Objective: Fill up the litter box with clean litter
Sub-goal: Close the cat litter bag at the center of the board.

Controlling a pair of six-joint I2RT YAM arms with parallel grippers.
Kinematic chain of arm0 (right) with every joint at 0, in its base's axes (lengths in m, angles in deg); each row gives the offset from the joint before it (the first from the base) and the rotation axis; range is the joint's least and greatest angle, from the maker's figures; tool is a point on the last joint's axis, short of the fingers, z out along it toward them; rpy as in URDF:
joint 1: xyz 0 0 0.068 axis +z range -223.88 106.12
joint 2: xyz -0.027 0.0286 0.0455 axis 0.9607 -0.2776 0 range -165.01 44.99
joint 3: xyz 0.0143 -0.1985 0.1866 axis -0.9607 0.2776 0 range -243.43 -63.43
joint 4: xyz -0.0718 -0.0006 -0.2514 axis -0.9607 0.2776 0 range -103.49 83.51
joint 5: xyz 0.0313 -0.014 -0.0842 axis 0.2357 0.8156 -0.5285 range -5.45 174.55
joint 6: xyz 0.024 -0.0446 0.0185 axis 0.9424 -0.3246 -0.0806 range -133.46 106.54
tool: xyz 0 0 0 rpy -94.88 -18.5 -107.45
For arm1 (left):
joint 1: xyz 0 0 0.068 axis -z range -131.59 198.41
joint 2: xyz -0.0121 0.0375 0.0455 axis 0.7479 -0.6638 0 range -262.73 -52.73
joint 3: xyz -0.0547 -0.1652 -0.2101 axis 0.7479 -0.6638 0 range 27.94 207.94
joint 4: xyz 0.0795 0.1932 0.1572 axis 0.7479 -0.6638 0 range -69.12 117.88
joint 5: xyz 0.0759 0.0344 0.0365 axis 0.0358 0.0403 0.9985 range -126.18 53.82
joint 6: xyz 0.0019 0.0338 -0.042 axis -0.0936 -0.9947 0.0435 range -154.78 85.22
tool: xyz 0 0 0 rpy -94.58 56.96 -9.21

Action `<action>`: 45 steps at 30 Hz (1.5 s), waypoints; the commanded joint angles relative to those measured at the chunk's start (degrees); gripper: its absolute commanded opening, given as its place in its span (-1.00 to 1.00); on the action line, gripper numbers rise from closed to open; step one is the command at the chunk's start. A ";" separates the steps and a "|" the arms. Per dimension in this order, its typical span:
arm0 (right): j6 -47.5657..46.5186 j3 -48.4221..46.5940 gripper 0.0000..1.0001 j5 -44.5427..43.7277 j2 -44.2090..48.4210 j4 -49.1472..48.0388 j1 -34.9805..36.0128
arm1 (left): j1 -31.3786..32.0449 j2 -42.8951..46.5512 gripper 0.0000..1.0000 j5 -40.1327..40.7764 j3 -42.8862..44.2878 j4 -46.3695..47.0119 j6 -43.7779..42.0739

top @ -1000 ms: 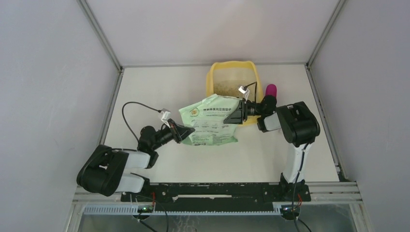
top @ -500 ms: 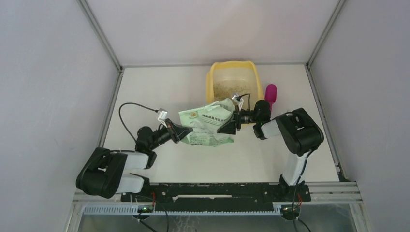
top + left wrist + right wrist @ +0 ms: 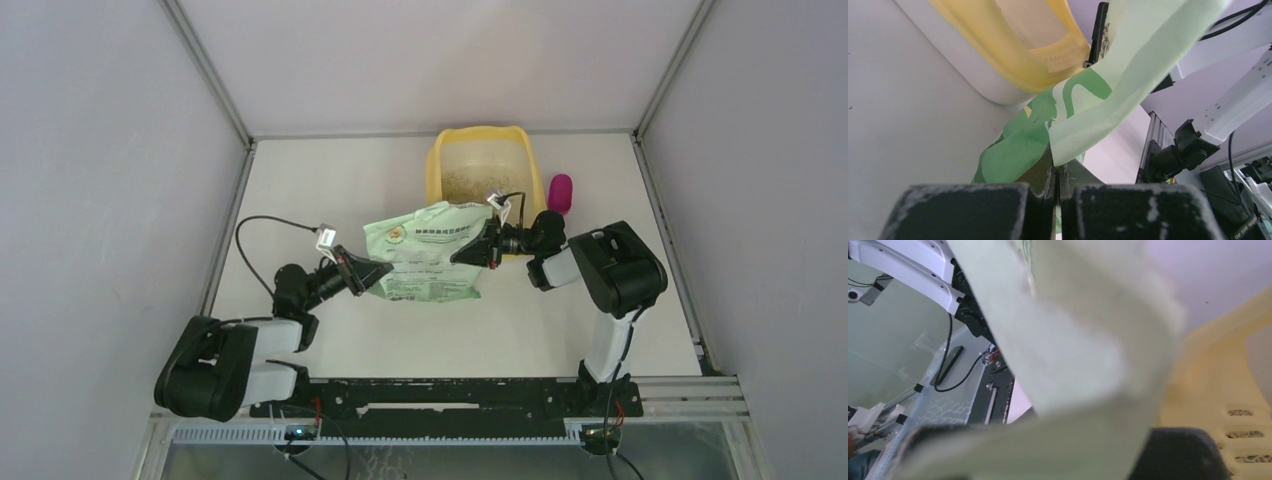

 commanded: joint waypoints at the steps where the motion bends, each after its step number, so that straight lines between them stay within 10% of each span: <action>1: 4.25 1.80 -0.97 1.78 2.79 -6.09 -0.68 | -2.08 5.03 -0.99 -0.88 -0.26 11.66 3.94; 8: 6.92 3.67 -0.97 3.24 7.04 -6.10 -0.24 | -3.70 8.66 -0.98 -1.33 -2.38 11.17 5.87; 16: -0.64 7.41 -0.28 2.80 14.99 6.02 2.89 | -3.75 11.98 -0.94 -0.60 -5.29 9.29 6.81; 22: -5.27 7.42 -0.52 0.50 17.26 14.24 5.76 | -3.66 12.20 -0.92 -0.81 -6.06 9.32 6.80; 29: -5.49 9.22 -0.27 -2.08 19.20 14.43 6.42 | -3.66 14.46 -0.86 -0.50 -6.94 7.85 6.51; 45: -0.85 10.58 -0.17 -12.77 17.34 5.78 8.47 | -3.66 22.45 -0.14 1.59 -6.25 -2.68 4.38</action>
